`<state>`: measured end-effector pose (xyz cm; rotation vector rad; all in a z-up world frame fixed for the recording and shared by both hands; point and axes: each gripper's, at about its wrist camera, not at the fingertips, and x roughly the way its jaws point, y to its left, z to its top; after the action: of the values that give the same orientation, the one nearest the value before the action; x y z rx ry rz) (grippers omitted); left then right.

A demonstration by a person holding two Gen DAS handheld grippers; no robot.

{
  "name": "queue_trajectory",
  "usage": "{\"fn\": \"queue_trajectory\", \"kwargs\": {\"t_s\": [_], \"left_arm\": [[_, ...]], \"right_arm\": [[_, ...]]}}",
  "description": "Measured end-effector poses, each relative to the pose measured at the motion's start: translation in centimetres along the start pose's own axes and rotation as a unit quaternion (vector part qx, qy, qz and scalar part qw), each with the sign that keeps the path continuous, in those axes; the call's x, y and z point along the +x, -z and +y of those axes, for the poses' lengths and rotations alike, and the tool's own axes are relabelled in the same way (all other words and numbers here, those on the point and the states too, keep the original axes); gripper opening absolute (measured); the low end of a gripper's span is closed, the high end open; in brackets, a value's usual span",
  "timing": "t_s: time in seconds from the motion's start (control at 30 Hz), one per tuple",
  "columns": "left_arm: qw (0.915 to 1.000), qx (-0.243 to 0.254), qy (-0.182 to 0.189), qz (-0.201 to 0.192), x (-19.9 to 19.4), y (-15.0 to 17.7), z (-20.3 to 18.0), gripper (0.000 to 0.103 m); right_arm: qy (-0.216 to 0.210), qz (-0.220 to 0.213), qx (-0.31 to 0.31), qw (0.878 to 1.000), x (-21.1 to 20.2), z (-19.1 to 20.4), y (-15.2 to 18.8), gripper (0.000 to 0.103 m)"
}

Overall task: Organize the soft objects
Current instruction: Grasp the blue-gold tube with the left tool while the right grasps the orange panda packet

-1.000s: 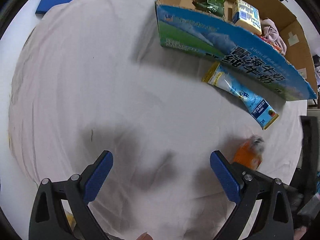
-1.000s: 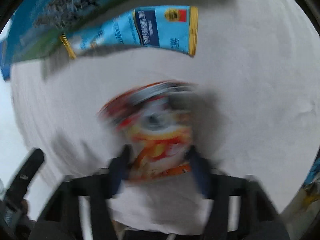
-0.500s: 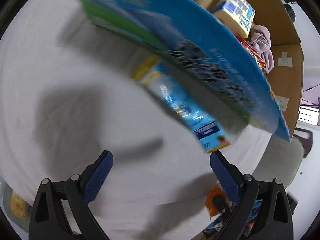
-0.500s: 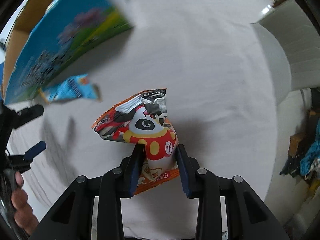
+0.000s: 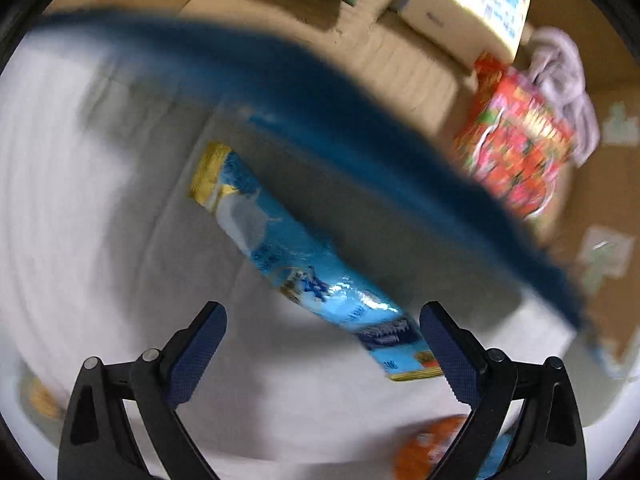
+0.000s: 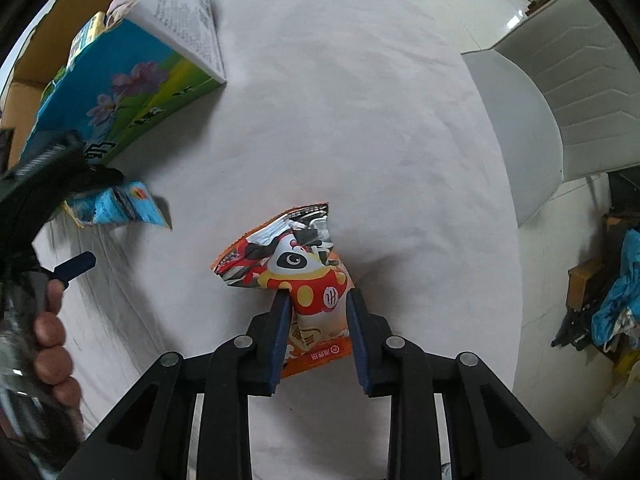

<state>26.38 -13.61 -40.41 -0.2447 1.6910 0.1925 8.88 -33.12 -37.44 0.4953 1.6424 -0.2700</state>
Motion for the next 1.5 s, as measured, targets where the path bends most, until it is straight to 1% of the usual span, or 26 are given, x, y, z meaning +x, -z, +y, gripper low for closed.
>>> {"fn": "queue_trajectory", "kwargs": {"t_s": [0.1,0.3,0.33,0.4,0.47,0.5,0.53,0.57,0.6,0.63,0.7,0.77,0.8,0.83,0.9,0.93,0.97,1.03,1.07,1.1,1.13,1.23,1.27,1.33,1.4,1.5], "left_arm": [[0.9980,0.041,-0.047,-0.008,0.6,0.7,-0.8,0.099],[0.9901,0.108,-0.088,-0.019,0.5,3.0,0.6,0.099],[0.9890,0.115,-0.091,-0.022,0.3,3.2,1.0,0.099],[0.9888,0.121,-0.086,-0.013,0.1,3.6,2.1,0.099],[0.9903,0.123,-0.064,-0.006,-0.6,3.8,3.4,0.099],[0.9907,0.125,-0.054,-0.010,-1.4,4.0,4.1,0.099],[0.9909,0.125,-0.047,-0.015,-2.1,4.2,4.8,0.099],[0.9912,0.125,-0.038,-0.022,-2.8,4.4,5.3,0.099],[0.9917,0.122,-0.029,-0.027,-3.5,4.5,5.6,0.099],[0.9924,0.118,-0.018,-0.030,-4.0,4.5,6.0,0.099],[0.9940,0.107,0.000,-0.022,-4.2,4.2,6.5,0.099],[0.9951,0.096,0.023,-0.003,-4.0,3.6,6.7,0.099],[0.9951,0.093,0.032,0.006,-3.7,3.3,6.8,0.095],[0.9951,0.092,0.034,0.011,-3.3,2.7,7.2,0.087],[0.9947,0.095,0.036,0.018,-2.2,2.1,6.8,0.078],[0.9948,0.094,0.032,0.022,-1.8,1.3,6.5,0.069],[0.9948,0.094,0.029,0.027,-1.1,0.6,5.8,0.064],[0.9941,0.097,0.031,0.039,0.0,0.7,4.9,0.053],[0.9939,0.101,0.028,0.035,0.2,1.0,4.6,0.048],[0.9933,0.109,0.021,0.030,0.4,1.3,4.7,0.036],[0.9916,0.125,0.008,0.030,0.7,1.9,4.5,0.034],[0.9883,0.150,-0.006,0.028,0.9,4.0,5.1,0.031],[0.9872,0.156,-0.013,0.028,1.0,4.5,5.4,0.031],[0.9861,0.163,-0.023,0.023,1.4,5.8,5.1,0.031],[0.9854,0.166,-0.034,0.015,1.5,6.7,5.2,0.031],[0.9858,0.163,-0.040,0.004,1.7,7.9,5.3,0.027]], "right_arm": [[0.003,0.002,-0.011,1.000,0.0,0.4,0.3,0.030],[0.001,0.011,-0.035,0.999,0.5,1.2,0.2,0.030],[-0.001,0.015,-0.039,0.999,0.6,1.4,-0.1,0.031],[-0.010,0.023,-0.042,0.999,0.7,1.3,-0.3,0.031],[-0.022,0.027,-0.044,0.998,0.6,1.2,-0.9,0.035],[-0.024,0.026,-0.044,0.998,0.4,1.0,-1.1,0.046],[-0.027,0.022,-0.043,0.998,0.1,0.6,-1.3,0.063],[-0.032,0.014,-0.044,0.998,-0.3,0.4,-1.3,0.071],[-0.034,0.009,-0.046,0.998,-0.5,0.6,-1.6,0.081],[-0.031,0.008,-0.048,0.998,-0.5,0.5,-1.7,0.083],[-0.025,0.014,-0.051,0.998,-0.1,0.3,-2.1,0.083],[-0.029,0.021,-0.047,0.998,0.3,0.1,-2.3,0.083],[-0.033,0.025,-0.046,0.998,0.5,0.1,-2.4,0.083],[-0.035,0.027,-0.046,0.998,0.7,-0.2,-2.2,0.083],[-0.035,0.032,-0.045,0.998,1.3,-0.2,-2.2,0.083],[-0.035,0.034,-0.046,0.998,1.7,0.2,-2.3,0.083],[-0.034,0.038,-0.046,0.998,2.1,0.4,-2.3,0.083],[-0.034,0.048,-0.048,0.997,2.8,0.8,-2.2,0.083],[-0.033,0.054,-0.050,0.997,3.2,0.9,-2.1,0.083],[-0.030,0.060,-0.051,0.996,3.6,1.0,-2.0,0.083],[-0.029,0.063,-0.050,0.996,4.1,1.4,-1.9,0.083],[-0.028,0.071,-0.041,0.996,5.6,1.8,-1.8,0.081],[-0.030,0.073,-0.036,0.996,6.0,1.7,-1.8,0.078],[-0.015,0.078,-0.031,0.996,7.1,2.2,-1.7,0.046],[-0.014,0.070,-0.027,0.997,7.1,2.4,-1.5,0.046],[-0.004,0.062,-0.037,0.997,6.7,3.3,-1.1,0.040]]}}
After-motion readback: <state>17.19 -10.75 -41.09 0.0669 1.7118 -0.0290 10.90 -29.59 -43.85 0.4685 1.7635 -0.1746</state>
